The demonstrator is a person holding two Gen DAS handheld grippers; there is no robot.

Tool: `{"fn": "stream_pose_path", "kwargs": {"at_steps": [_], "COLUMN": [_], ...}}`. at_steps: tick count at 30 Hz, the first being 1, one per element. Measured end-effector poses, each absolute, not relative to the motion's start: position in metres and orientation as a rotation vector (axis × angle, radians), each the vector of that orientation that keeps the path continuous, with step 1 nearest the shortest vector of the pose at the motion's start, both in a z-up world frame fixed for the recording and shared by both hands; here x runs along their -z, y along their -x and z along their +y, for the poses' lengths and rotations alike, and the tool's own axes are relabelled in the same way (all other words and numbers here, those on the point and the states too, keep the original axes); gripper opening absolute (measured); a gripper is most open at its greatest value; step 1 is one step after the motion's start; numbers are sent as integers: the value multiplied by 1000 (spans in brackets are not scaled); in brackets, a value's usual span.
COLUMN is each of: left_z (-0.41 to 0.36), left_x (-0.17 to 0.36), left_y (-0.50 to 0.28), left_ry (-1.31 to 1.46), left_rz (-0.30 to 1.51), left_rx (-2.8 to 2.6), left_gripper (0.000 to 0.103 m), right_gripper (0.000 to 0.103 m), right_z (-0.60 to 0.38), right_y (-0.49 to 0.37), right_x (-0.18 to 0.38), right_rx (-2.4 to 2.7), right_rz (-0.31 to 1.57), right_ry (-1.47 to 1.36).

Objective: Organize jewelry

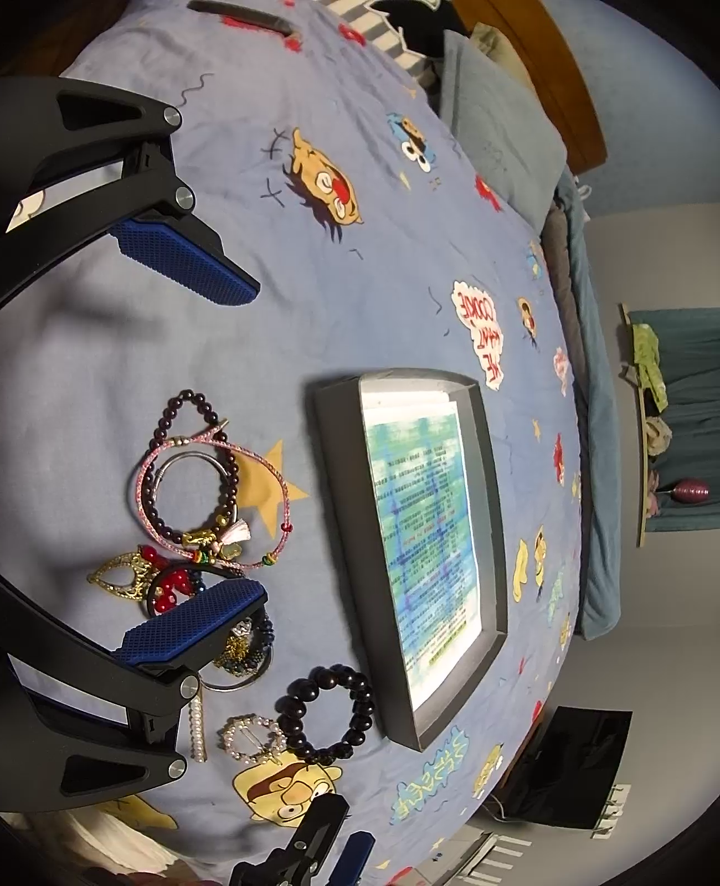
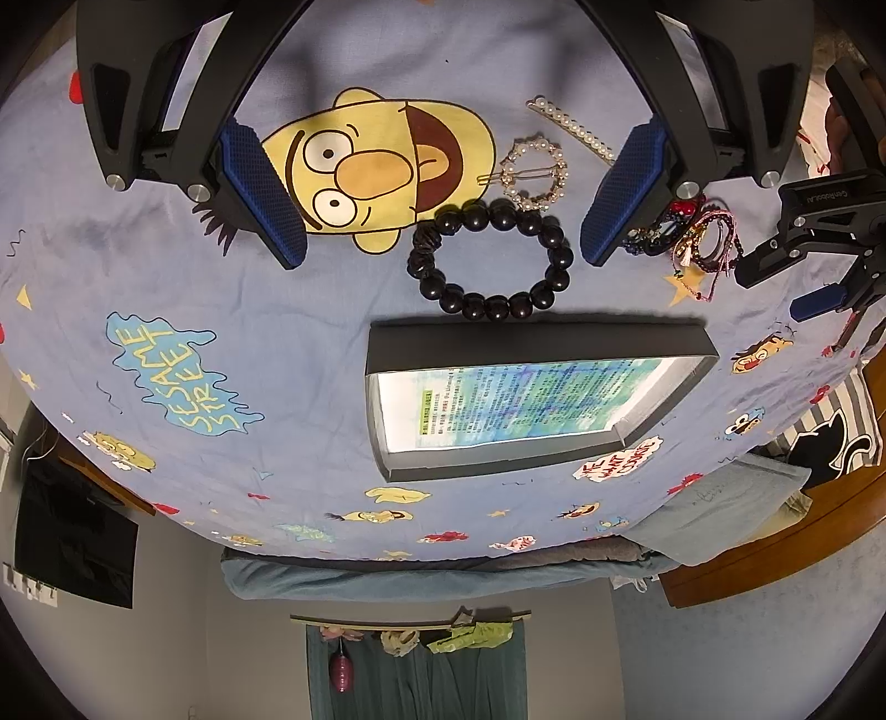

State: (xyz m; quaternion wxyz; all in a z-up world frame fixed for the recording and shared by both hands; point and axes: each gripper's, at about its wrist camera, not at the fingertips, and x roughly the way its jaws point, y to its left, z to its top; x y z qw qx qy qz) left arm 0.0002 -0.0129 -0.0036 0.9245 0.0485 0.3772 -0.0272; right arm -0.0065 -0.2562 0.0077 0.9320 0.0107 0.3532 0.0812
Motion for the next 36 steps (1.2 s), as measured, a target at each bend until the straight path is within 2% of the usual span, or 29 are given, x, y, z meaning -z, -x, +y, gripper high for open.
{"fn": "stream_pose_path", "kwargs": {"at_steps": [9, 15, 25, 27, 29, 32, 33, 34, 36], "left_z": [1, 11, 25, 19, 13, 9, 7, 6, 4], "left_x": [9, 15, 27, 28, 28, 30, 31, 33, 35], "left_y": [-6, 0, -11, -15, -18, -23, -25, -27, -31], "left_ry": [-53, -134, -116, -144, -161, -166, -167, -172, -180], "left_rz": [785, 733, 757, 755, 739, 733, 737, 739, 751], "left_rx": [77, 78, 149, 165, 184, 207, 215, 217, 225], "left_gripper": [98, 98, 98, 97, 96, 94, 89, 79, 66], "right_gripper": [98, 98, 98, 94, 84, 76, 74, 69, 63], "right_z": [-257, -261, -259, -256, -252, -247, -246, -245, -244], "right_y": [0, -2, -18, -22, -27, -33, -35, -37, -41], "right_x": [-3, -3, 4, 6, 9, 13, 14, 15, 18], "right_rx": [-148, -133, -194, -198, -203, -216, -218, -219, -214], "right_rz": [734, 684, 720, 726, 742, 757, 760, 766, 776], "right_ry": [-23, 15, 36, 45, 55, 62, 65, 68, 79]}}
